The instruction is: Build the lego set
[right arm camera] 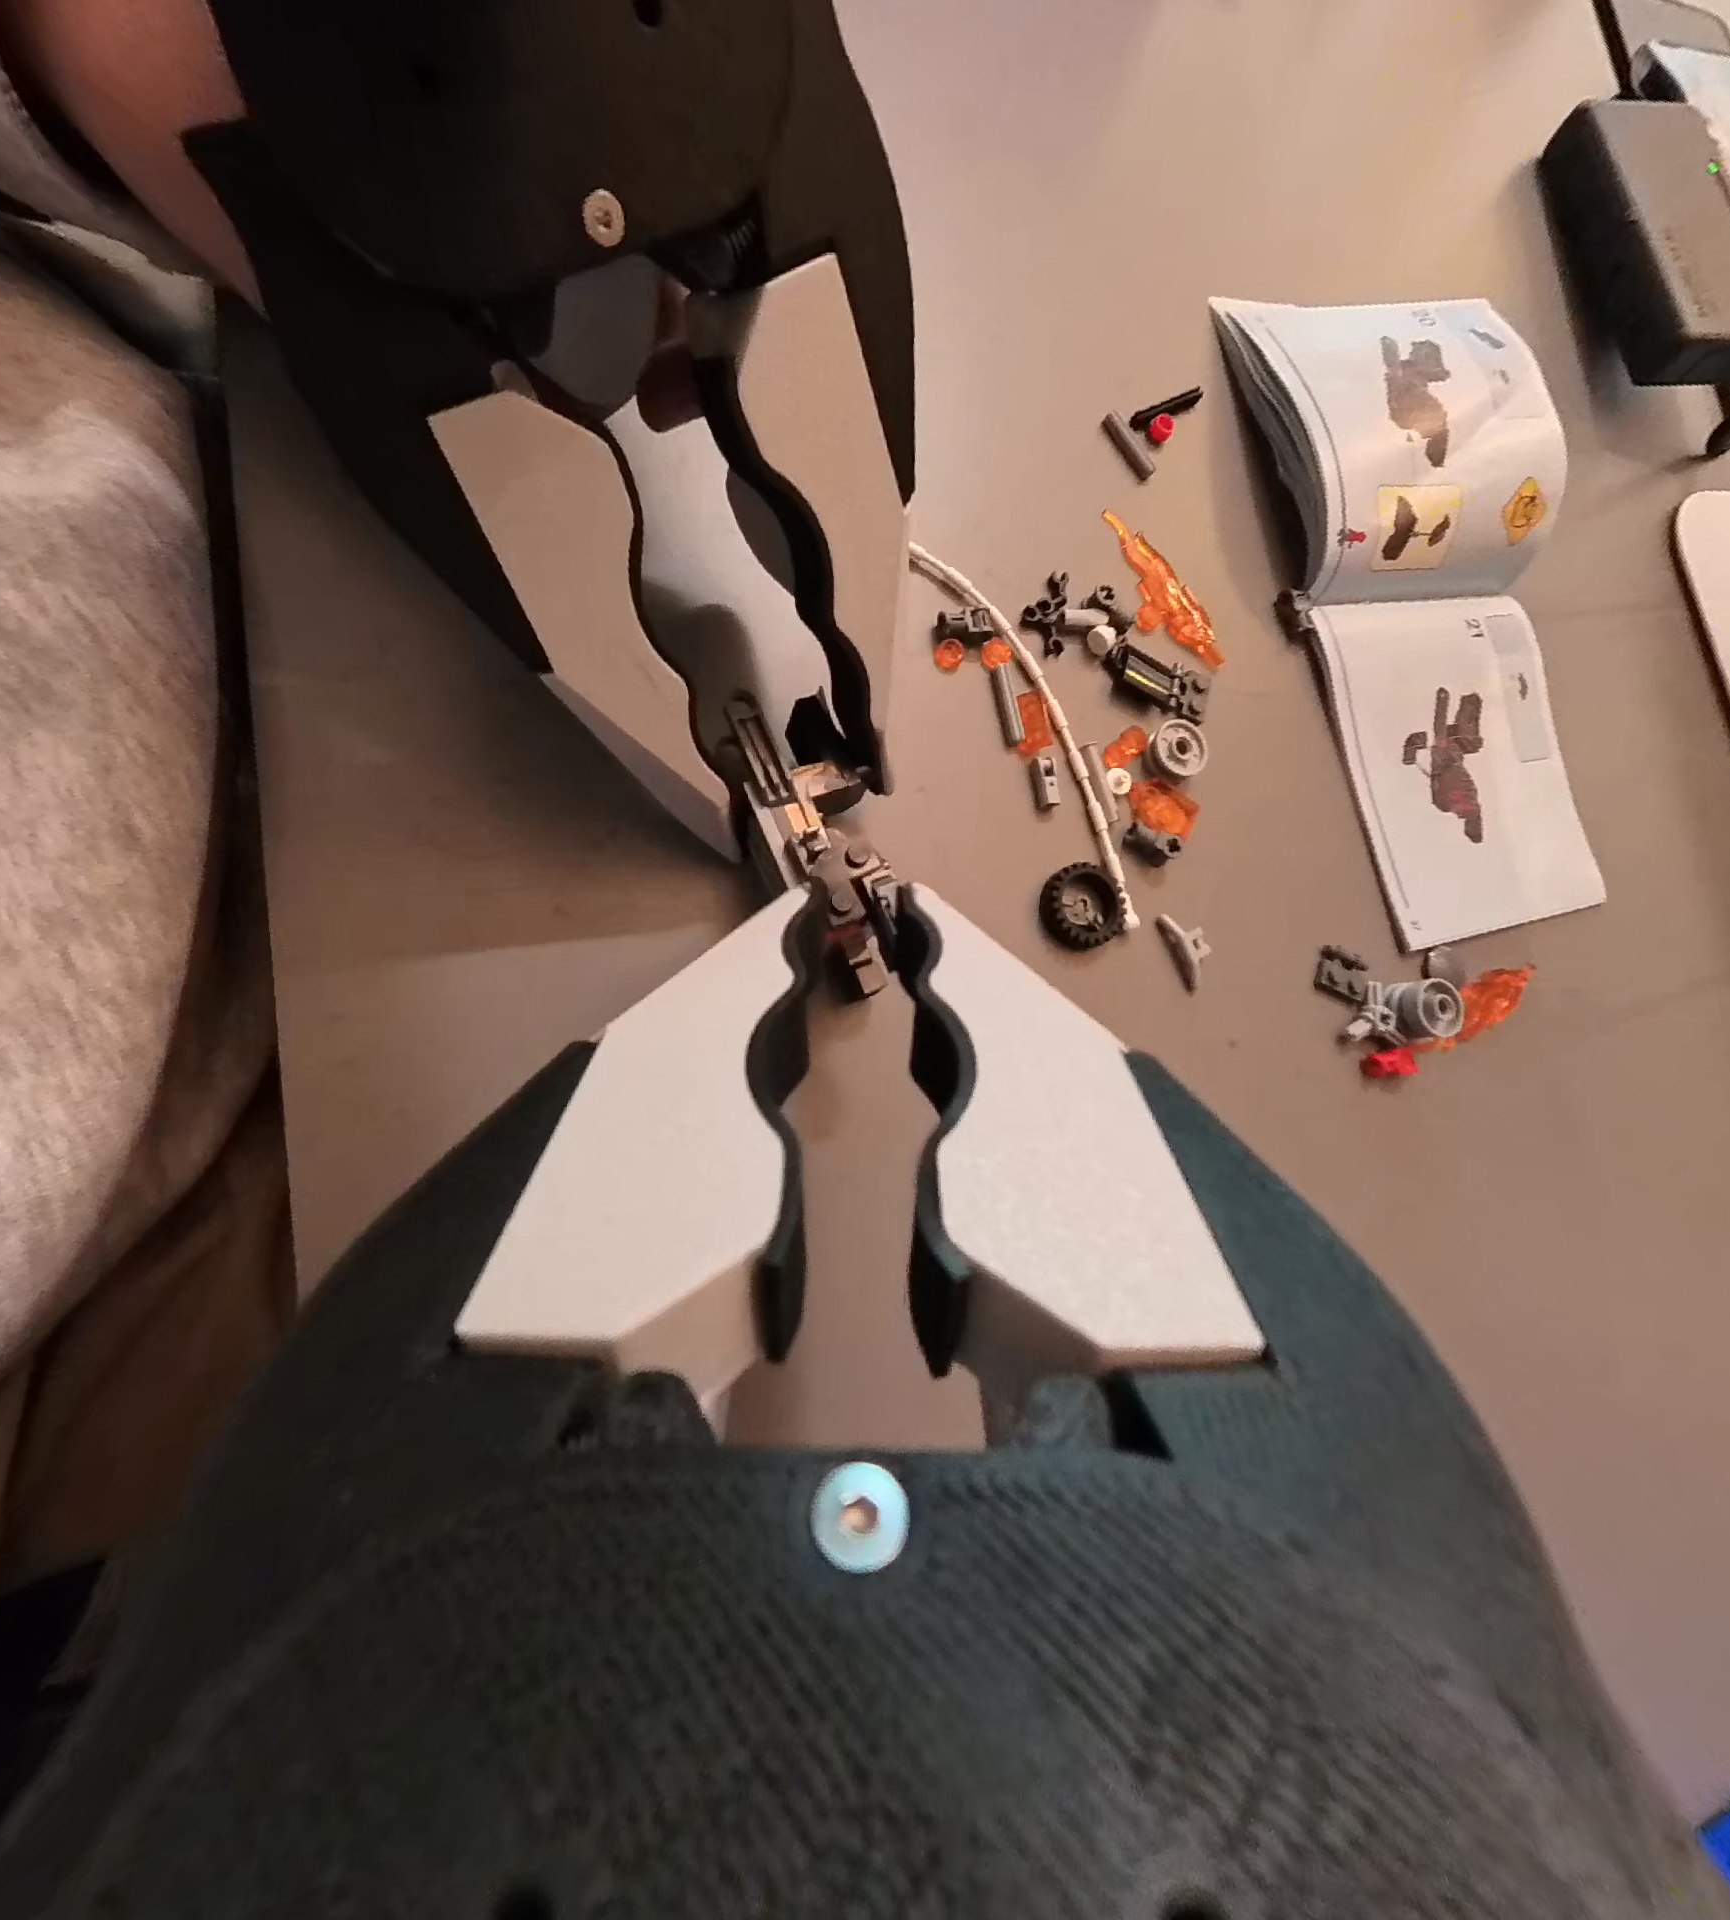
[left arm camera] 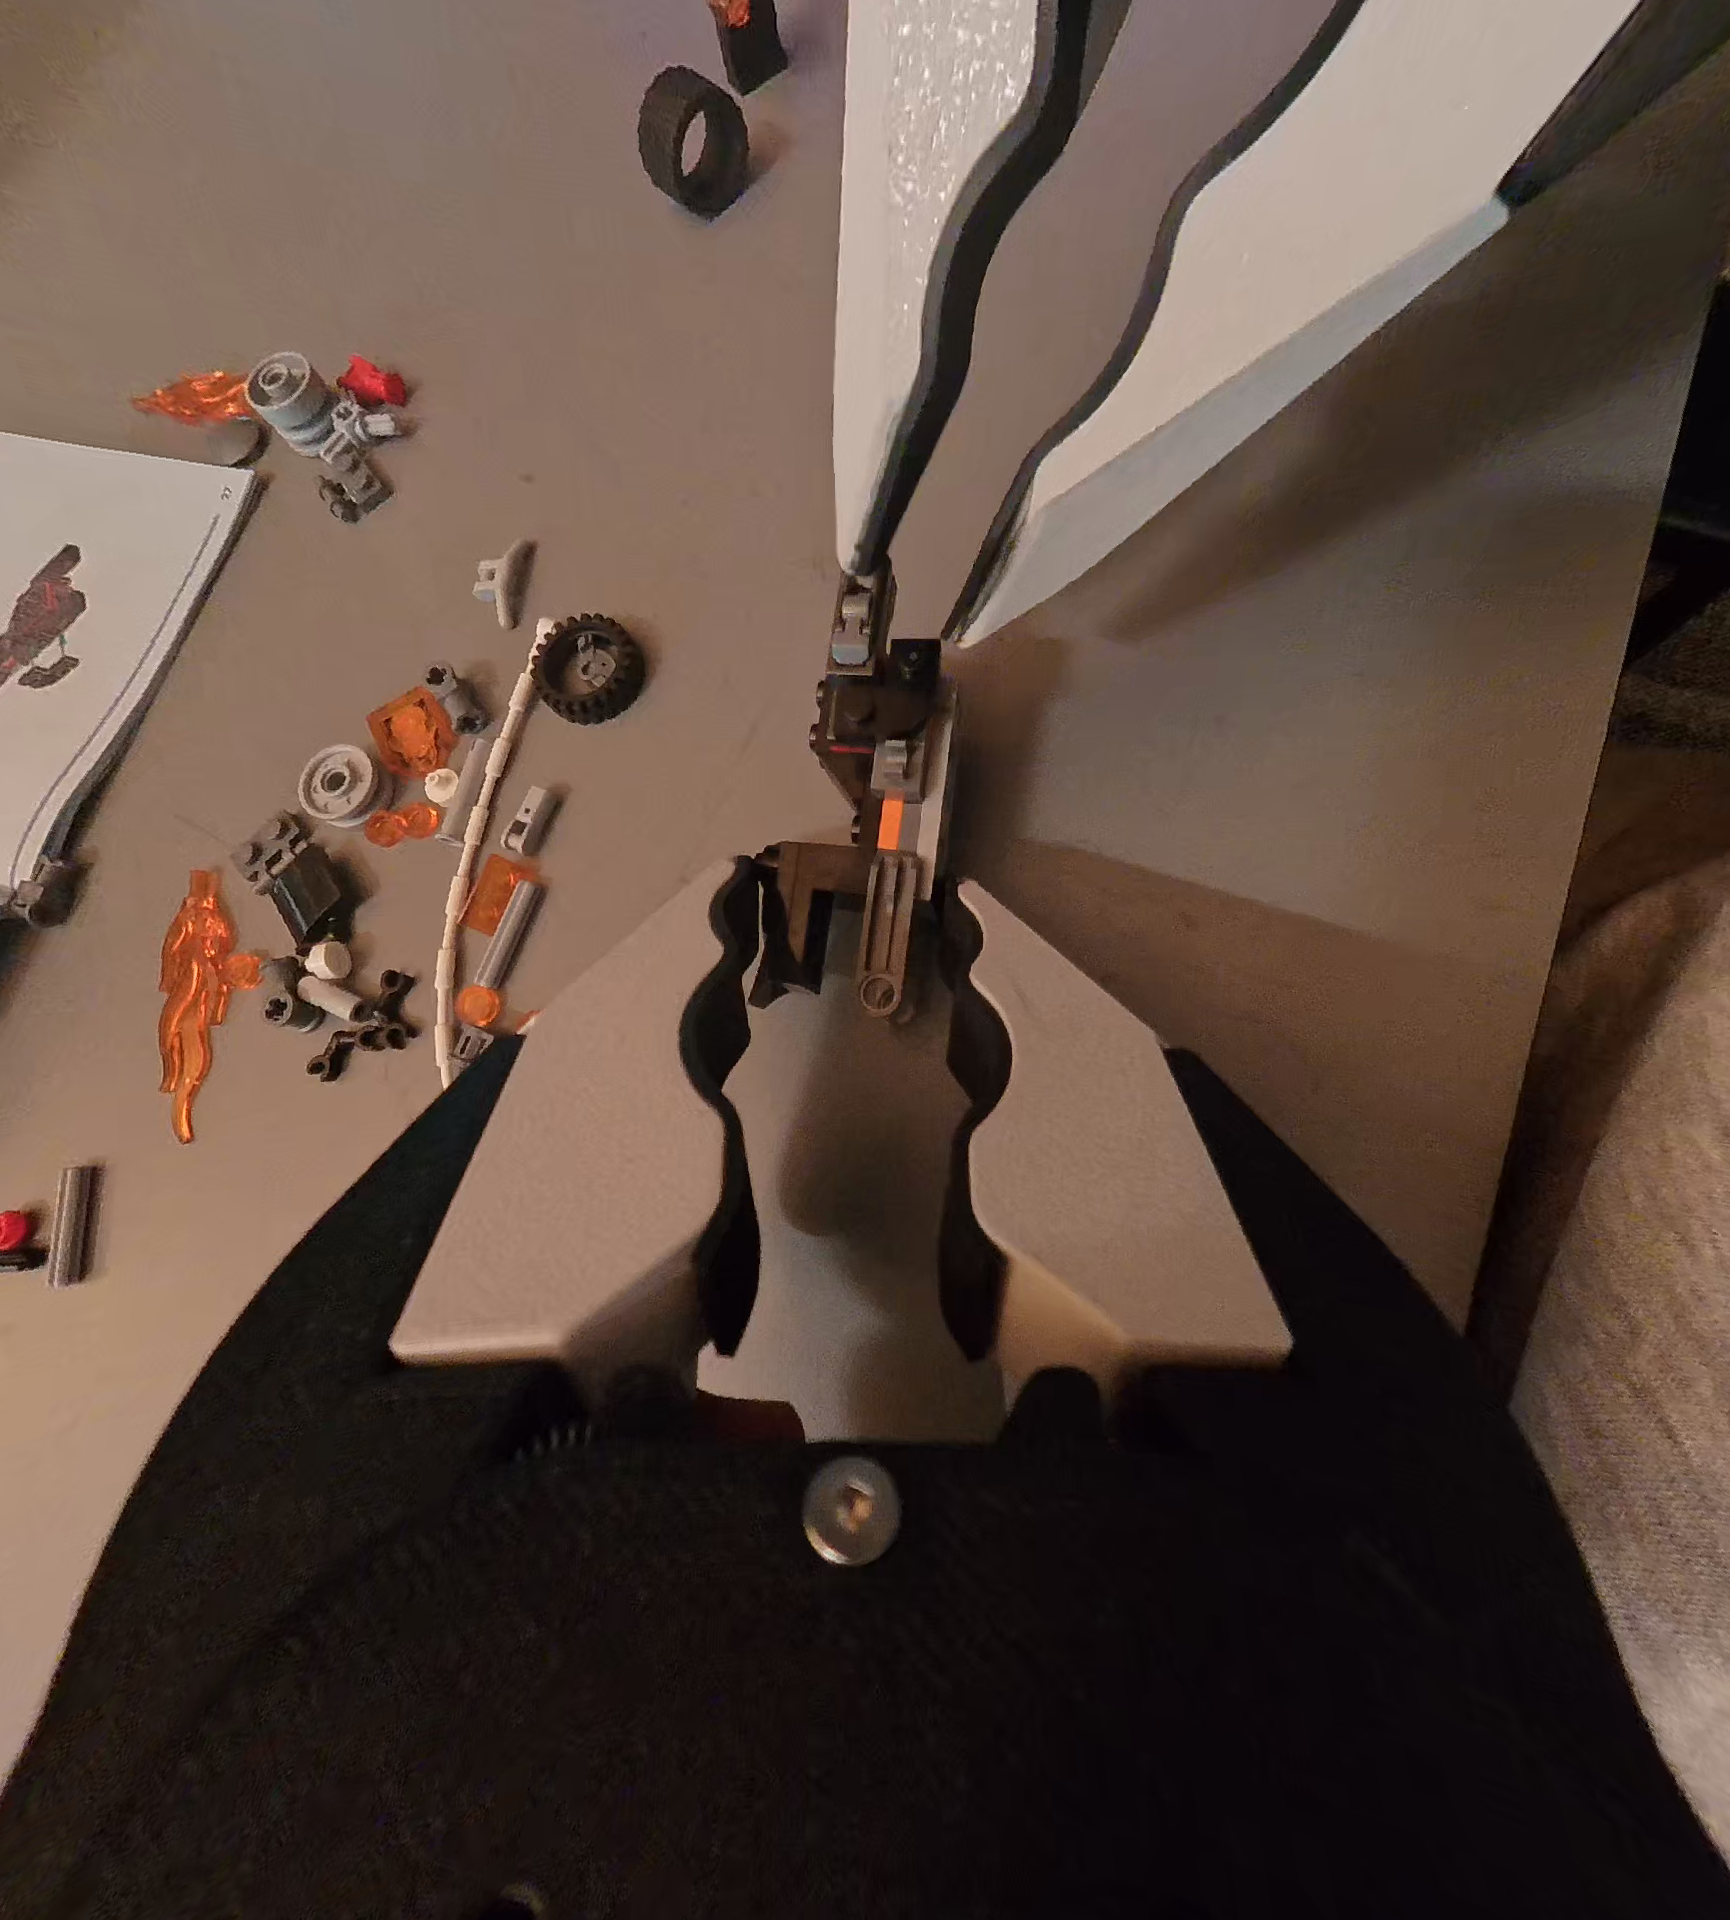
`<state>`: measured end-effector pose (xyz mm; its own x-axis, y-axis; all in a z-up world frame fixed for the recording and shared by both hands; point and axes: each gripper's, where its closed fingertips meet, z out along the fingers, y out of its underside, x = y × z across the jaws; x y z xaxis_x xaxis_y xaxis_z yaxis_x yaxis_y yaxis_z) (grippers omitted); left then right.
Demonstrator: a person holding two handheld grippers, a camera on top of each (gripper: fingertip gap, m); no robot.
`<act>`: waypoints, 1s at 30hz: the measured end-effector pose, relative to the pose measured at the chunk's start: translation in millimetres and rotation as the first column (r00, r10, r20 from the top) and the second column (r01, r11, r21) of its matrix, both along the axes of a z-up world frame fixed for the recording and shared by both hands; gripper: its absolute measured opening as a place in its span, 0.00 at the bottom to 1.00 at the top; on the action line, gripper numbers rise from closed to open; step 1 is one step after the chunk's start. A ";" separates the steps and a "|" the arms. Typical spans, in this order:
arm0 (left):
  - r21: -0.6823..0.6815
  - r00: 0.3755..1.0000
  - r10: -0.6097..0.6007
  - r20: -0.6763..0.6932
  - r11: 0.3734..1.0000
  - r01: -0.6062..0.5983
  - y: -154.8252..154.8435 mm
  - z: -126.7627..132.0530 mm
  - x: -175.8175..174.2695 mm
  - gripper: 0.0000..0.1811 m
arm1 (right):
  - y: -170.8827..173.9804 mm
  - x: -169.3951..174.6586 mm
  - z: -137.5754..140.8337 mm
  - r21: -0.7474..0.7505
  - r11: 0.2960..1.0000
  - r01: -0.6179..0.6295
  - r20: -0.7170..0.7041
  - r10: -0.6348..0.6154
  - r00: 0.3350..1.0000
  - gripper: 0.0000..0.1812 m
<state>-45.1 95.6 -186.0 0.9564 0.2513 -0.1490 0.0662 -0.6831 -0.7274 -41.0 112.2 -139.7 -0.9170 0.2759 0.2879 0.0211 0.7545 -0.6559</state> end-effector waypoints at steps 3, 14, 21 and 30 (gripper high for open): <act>-0.001 1.000 0.000 -0.003 1.000 0.000 0.1 0.0 0.1 0.18 | -2.6 -1.4 0.5 -0.012 1.000 0.006 -0.006 -0.006 1.000 0.10; -0.005 0.999 -0.005 -0.032 1.000 0.005 0.6 0.4 0.7 0.18 | -3.7 -5.1 -4.6 -0.117 0.990 0.078 0.083 -0.068 0.994 0.18; -0.010 0.998 -0.010 -0.055 1.000 0.010 1.0 0.7 1.4 0.18 | -8.4 -5.9 -12.1 -0.119 0.991 0.068 0.101 -0.056 0.993 0.15; -0.013 0.998 -0.015 -0.066 1.000 0.015 1.4 0.7 2.4 0.18 | -6.7 -5.1 -12.3 -0.150 0.983 0.103 0.128 -0.084 0.988 0.15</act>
<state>-42.7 96.9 -185.3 0.9480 0.2349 -0.2148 0.0080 -0.6924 -0.7215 -46.1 105.5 -152.0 -0.9104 0.3949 0.1234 0.1731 0.6345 -0.7533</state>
